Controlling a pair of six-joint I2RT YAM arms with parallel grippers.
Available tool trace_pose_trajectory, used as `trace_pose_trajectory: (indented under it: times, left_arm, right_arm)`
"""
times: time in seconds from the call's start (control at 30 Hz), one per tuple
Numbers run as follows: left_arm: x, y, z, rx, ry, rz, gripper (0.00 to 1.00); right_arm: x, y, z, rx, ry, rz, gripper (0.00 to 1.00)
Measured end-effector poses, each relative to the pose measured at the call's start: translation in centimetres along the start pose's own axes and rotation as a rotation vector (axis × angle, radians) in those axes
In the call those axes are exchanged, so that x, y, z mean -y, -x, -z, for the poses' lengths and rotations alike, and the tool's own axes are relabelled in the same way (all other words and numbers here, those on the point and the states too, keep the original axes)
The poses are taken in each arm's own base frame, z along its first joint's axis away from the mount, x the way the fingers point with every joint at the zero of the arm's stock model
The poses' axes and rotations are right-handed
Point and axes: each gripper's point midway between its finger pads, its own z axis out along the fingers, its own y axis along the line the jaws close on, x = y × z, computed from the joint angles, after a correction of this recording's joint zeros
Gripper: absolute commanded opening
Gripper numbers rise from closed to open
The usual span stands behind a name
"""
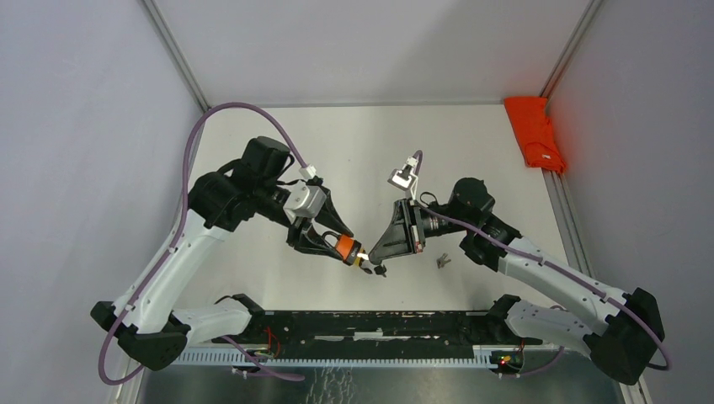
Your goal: Unlock with the key
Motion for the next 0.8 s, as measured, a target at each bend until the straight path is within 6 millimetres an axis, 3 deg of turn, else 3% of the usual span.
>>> trace_pose_trajectory:
  times: [0.43,0.8]
  left_arm:
    - [-0.3,0.5,-0.1,0.009,0.004,-0.037,0.02]
    - [0.2,1.0,-0.2,0.037,-0.024,-0.038,0.02]
  right_arm:
    - [0.9,0.7,-0.1,0.07,-0.001,-0.006,0.0]
    - [-0.5,1.6,0.0,0.105,0.058,0.018,0.0]
